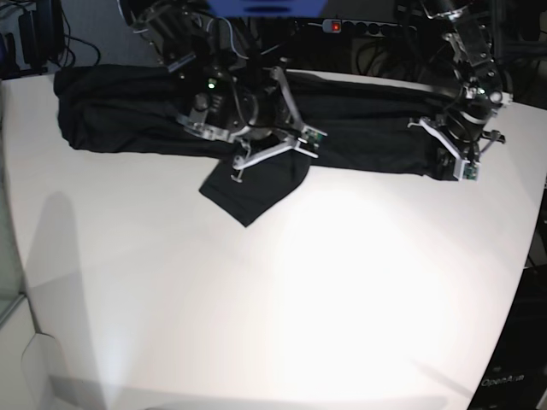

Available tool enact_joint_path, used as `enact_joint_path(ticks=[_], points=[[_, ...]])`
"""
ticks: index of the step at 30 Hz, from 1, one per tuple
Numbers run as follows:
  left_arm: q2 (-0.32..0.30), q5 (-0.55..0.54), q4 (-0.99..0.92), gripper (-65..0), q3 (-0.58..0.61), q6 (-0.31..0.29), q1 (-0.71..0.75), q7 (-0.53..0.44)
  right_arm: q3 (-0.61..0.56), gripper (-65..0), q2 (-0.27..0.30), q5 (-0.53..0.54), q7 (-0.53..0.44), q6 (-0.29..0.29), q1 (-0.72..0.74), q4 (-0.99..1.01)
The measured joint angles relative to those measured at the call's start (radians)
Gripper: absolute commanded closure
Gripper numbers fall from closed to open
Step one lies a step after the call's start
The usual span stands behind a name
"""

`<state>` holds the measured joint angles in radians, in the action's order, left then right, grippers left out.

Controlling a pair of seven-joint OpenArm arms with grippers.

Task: Fold the T-shirt properly
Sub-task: 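Lay the sleeve on the strip and open the right gripper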

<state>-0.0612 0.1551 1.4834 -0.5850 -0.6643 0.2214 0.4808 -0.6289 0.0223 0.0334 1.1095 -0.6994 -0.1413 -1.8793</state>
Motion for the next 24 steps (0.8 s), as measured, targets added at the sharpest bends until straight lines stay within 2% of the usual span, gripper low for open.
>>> enact_joint_path(ticks=[7,10,12,19,24], points=[[0.0,0.0,0.0,-2.6,0.0,0.0,0.0,-0.001,0.0,-37.9,0.003,0.0,0.0,0.0,0.0,0.008],[0.0,0.0,0.0,-2.6,0.0,0.0,0.0,-0.001,0.0,-44.1,0.003,0.0,0.001,0.0,0.0,0.008],[0.0,0.0,0.0,-2.6,0.0,0.0,0.0,-0.003,0.0,-45.0,0.003,0.0,0.001,0.0,0.0,0.008],[0.0,-0.001,0.0,-2.6,0.0,-0.001,0.0,-0.003,-0.001,-44.7,0.06,0.0,-0.007,0.0,0.0,0.001],[0.0,-0.002,0.0,-2.6,0.0,-0.001,0.0,-0.003,0.01,-44.4,0.157,-0.002,-0.006,0.0,0.025,0.001]])
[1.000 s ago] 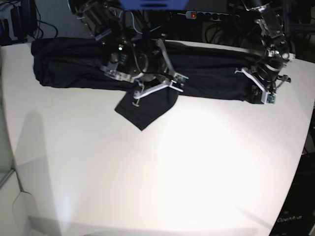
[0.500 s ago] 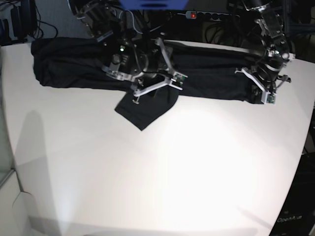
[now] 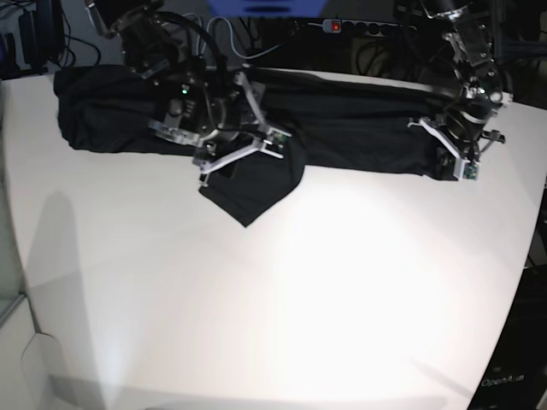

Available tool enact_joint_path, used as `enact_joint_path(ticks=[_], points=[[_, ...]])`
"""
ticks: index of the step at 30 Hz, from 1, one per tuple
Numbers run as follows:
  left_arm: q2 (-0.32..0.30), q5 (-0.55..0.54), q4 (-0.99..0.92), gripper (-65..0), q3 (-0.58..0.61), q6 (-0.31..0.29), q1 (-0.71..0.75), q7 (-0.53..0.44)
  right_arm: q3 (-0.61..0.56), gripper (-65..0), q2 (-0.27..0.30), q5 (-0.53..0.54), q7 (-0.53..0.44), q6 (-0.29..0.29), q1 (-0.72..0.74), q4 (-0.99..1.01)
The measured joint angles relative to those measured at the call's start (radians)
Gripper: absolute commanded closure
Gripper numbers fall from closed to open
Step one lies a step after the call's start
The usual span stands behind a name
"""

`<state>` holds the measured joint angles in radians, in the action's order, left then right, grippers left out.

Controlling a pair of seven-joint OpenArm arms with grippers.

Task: Fold the T-shirt properly
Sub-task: 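Lay the sleeve on the strip and open the right gripper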

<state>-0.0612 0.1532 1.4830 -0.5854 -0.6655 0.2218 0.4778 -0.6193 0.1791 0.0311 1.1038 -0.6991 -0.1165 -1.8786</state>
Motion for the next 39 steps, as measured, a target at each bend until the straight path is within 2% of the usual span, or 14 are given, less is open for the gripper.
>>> enact_joint_path(ticks=[5,16,18,21,23,24,26,30,39], points=[[0.0,-0.001,-0.002,-2.6,0.0,0.0,0.0,-0.002,0.058,-44.4,0.039,0.003,-0.003,0.0,-0.003,0.0],[0.0,-0.005,-0.01,-2.6,0.0,0.0,-0.003,-0.005,0.046,-44.4,0.029,0.005,0.0,0.0,-0.013,-0.046],[0.0,-0.021,-0.027,-2.6,0.0,0.001,-0.008,-0.018,0.043,-44.4,0.029,0.006,0.044,0.0,-0.01,-0.047],[-0.002,-0.027,-0.065,-2.6,-0.001,-0.002,-0.035,-0.039,0.044,-44.3,0.031,0.004,0.053,0.0,-0.005,-0.047],[-0.002,-0.035,-0.08,-2.6,-0.001,-0.008,-0.04,-0.051,0.043,-40.8,0.031,0.006,0.053,0.0,-0.006,-0.047],[-0.002,-0.039,-0.084,-2.6,-0.001,-0.008,-0.042,-0.056,0.044,-37.0,0.031,0.006,0.056,0.0,-0.006,-0.047],[-0.002,-0.039,-0.085,-2.6,-0.001,-0.009,-0.045,-0.053,0.044,-26.8,0.031,0.005,0.056,0.0,-0.003,-0.048],[-0.002,-0.038,-0.085,-2.6,-0.001,-0.011,-0.047,-0.052,0.037,-0.1,0.031,0.005,0.052,0.0,-0.006,-0.048],[-0.003,-0.039,-0.085,-2.6,-0.001,-0.012,-0.048,-0.053,-0.006,-0.1,0.015,0.002,0.05,0.0,-0.009,-0.077]])
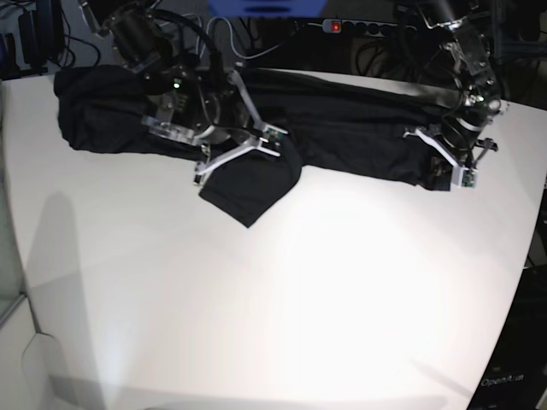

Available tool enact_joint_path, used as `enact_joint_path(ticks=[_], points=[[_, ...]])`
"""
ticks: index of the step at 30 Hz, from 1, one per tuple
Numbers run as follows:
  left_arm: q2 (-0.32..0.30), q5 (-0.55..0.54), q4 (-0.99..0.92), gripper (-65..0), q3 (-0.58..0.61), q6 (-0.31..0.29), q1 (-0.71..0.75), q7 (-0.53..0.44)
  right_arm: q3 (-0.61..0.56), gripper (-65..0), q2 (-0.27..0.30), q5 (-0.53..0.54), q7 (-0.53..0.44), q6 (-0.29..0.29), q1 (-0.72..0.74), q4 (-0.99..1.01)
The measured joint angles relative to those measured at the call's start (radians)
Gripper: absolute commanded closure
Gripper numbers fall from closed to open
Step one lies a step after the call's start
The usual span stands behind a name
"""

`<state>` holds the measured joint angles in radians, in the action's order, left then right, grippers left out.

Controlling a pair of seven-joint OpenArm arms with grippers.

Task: Fold the T-shirt properly
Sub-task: 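Lay the sleeve on the strip and open the right gripper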

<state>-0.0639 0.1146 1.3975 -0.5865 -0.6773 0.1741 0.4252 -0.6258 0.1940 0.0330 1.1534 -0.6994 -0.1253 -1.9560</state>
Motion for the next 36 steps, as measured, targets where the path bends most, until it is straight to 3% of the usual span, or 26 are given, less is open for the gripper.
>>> enact_joint_path(ticks=[10,12,18,20,31,36], points=[[-0.003,0.0,-0.001,-2.6,0.0,-0.003,0.0,0.0,-0.002,-3.0,0.04,0.002,0.013,0.0,-0.006,-0.012],[-0.002,0.0,-0.001,-2.6,0.0,-0.003,-0.002,0.001,-0.002,-9.7,0.045,0.003,0.011,0.0,-0.006,-0.013],[0.0,0.004,-0.003,-2.6,0.0,-0.004,-0.013,0.013,-0.033,-44.5,0.055,0.003,0.014,0.0,-0.006,-0.013],[0.0,0.004,-0.003,-2.6,0.0,-0.004,-0.013,0.013,-0.062,-51.2,0.055,0.004,0.013,0.0,-0.006,-0.013],[-0.002,0.003,-0.003,-2.6,0.0,-0.006,-0.013,0.013,-0.112,-51.1,0.056,0.005,0.057,0.0,0.006,-0.025],[-0.003,0.003,-0.004,-2.6,0.0,-0.007,-0.013,0.013,-0.085,-50.9,0.089,0.004,0.055,0.0,0.034,-0.027]])
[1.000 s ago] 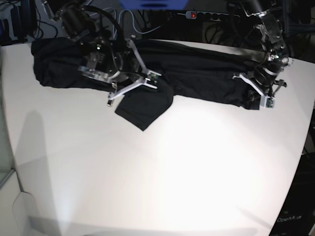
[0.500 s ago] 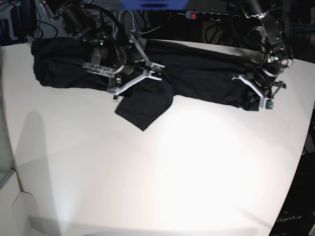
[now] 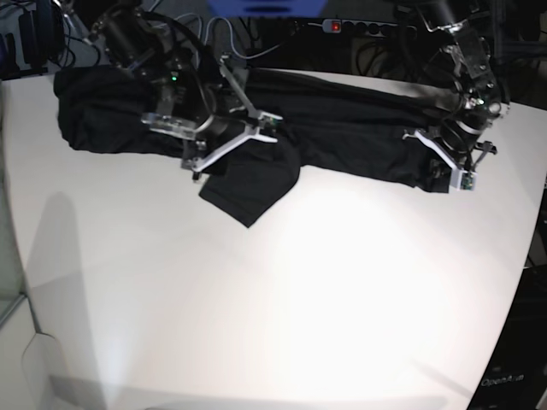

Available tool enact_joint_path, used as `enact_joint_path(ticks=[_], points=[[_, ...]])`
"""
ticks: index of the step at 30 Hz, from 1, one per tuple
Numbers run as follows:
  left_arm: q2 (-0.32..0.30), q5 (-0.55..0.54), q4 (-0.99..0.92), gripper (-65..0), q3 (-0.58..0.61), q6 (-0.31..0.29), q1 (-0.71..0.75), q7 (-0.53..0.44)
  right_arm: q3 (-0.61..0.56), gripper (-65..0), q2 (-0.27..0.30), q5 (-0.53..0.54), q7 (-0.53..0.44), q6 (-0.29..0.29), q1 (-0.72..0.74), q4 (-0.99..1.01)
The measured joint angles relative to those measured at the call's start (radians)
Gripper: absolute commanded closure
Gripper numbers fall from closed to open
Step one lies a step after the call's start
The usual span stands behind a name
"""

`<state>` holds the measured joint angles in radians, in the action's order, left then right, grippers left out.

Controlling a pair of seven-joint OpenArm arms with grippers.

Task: Fold the T-shirt properly
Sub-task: 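Lay the sleeve on the strip and open the right gripper, then move the right gripper back to the strip's end and grasp it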

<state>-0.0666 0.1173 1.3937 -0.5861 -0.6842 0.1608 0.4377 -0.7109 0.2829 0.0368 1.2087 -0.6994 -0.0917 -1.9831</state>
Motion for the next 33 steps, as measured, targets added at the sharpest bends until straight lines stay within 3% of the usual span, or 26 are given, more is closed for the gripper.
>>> enact_joint_path(ticks=[4,13,16,22,29,33], points=[[0.0,0.001,0.0,-2.6,0.0,0.0,0.0,0.0,0.063,-50.1,0.027,0.001,-0.004,0.0,0.006,-0.008],[0.0,0.0,0.0,-2.6,0.0,0.0,0.0,0.0,0.075,-35.3,0.139,0.0,-0.056,0.0,0.005,-0.008],[0.0,0.0,0.0,-2.6,0.0,0.0,0.0,0.0,0.077,-26.6,0.16,0.001,-0.061,0.0,0.005,-0.008],[0.0,0.0,-0.001,-2.6,0.0,0.0,0.0,0.0,0.21,0.0,0.219,0.003,-0.15,0.0,-0.045,-0.001],[0.0,0.0,-0.001,-2.6,0.0,0.0,0.001,-0.002,0.513,0.0,0.219,-0.001,-0.28,0.0,-0.191,0.04],[0.0,0.0,-0.001,-2.6,0.0,0.002,0.0,-0.002,0.582,0.0,0.213,0.0,-0.357,0.0,-0.231,0.128]])
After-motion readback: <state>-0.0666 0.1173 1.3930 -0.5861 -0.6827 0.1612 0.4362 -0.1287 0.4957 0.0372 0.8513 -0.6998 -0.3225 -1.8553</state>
